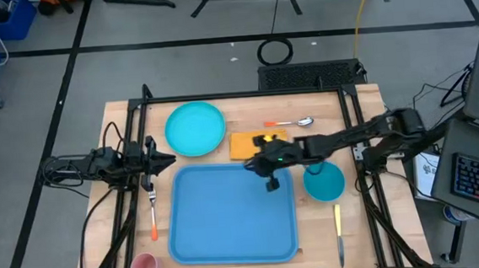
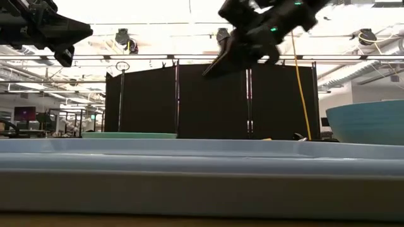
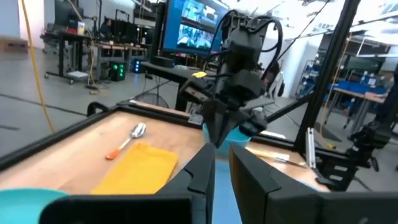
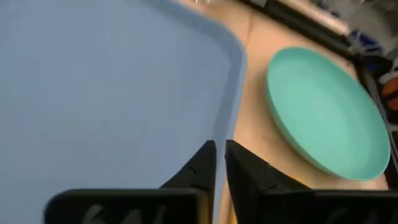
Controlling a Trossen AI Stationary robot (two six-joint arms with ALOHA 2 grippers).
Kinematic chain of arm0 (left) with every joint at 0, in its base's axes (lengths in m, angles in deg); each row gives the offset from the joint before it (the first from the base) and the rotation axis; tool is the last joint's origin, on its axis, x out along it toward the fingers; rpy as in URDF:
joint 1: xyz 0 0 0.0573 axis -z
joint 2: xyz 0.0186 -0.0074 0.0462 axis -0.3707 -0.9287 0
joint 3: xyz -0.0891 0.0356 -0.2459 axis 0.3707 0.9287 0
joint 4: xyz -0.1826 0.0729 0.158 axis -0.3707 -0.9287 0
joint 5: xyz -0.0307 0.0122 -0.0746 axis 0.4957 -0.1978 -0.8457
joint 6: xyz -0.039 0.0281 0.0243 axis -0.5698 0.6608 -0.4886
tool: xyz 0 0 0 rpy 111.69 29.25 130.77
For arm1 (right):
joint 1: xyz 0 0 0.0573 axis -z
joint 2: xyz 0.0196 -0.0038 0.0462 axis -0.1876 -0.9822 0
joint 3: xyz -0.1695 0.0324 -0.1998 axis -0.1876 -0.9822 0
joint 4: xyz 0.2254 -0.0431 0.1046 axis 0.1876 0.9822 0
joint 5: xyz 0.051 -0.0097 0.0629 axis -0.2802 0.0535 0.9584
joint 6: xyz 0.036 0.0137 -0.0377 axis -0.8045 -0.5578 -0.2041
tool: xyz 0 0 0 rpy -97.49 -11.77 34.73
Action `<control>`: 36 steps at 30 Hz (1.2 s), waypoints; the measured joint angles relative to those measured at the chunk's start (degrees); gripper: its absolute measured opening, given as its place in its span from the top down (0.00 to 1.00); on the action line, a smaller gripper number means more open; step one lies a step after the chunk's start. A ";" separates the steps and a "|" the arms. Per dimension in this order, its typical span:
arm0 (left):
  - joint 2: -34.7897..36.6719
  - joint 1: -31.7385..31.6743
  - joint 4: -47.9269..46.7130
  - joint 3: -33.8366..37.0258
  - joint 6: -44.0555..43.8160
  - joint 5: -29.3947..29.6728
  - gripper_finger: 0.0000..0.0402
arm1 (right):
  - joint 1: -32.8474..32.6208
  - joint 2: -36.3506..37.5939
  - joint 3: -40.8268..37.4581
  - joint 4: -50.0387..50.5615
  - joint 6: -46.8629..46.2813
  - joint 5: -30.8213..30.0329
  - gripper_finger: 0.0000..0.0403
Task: Set up tray
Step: Put the blue plate on the blue serving tray
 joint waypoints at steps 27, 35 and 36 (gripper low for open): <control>0.00 0.00 1.47 0.00 -6.76 0.34 0.87 | 9.59 -32.58 39.18 20.10 16.01 -0.33 0.67; 0.00 0.00 1.30 0.00 -6.94 0.03 0.87 | 11.94 -36.76 43.87 22.60 16.50 -0.14 0.67; 0.00 0.00 1.29 0.00 -6.94 0.03 0.87 | 12.25 -37.04 44.03 22.63 16.51 -0.13 0.67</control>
